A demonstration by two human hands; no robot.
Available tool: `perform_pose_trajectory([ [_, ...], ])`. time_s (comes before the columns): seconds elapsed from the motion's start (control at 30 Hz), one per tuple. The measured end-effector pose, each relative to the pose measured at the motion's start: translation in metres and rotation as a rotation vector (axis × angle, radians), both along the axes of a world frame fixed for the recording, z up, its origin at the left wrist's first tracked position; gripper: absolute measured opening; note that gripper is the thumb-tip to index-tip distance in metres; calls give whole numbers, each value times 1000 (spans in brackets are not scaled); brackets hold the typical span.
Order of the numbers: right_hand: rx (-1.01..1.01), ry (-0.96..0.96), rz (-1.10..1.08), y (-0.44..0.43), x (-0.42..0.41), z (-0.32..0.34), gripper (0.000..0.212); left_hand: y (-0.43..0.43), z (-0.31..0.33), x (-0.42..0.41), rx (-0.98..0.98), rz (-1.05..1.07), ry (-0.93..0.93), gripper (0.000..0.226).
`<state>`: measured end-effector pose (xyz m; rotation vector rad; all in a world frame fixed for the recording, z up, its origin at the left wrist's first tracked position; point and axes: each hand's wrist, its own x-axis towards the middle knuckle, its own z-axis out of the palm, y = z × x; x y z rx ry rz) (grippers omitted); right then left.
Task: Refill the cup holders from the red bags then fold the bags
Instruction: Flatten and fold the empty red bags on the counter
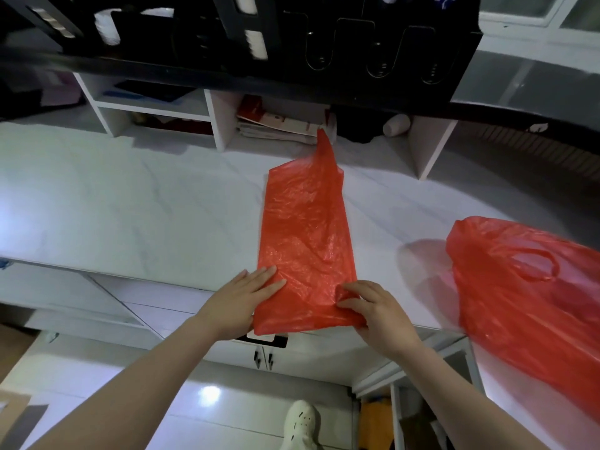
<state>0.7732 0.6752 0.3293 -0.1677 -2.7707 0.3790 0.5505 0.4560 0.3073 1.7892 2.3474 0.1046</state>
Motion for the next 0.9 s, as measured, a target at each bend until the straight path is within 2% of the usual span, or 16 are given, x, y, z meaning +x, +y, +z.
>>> perform_pose_trajectory([
  [0.1, -48, 39, -1, 4, -3, 3, 34, 0, 8, -3, 8, -25, 3, 82],
  [0.23, -83, 45, -33, 7, -8, 6, 27, 2, 22, 9, 238, -68, 66, 86],
  [0.3, -98, 47, -37, 6, -12, 7, 27, 4, 20, 11, 262, -72, 105, 84],
  [0.5, -102, -14, 18, 8, -20, 4, 48, -7, -5, -16, 24, -44, 102, 85],
  [0.67, -94, 5, 2, 9, -27, 3, 39, -2, 9, -37, -92, -83, 147, 90],
  [0.73, -122, -9, -36, 8, -29, 2, 41, -4, 18, -37, 17, -74, 135, 81],
  [0.83, -211, -50, -108, 8, -33, 2, 39, -10, 23, -29, 322, -83, 159, 45],
  [0.9, -309, -41, -176, 9, -34, 0, 35, -14, 22, -22, 400, -3, 108, 38],
])
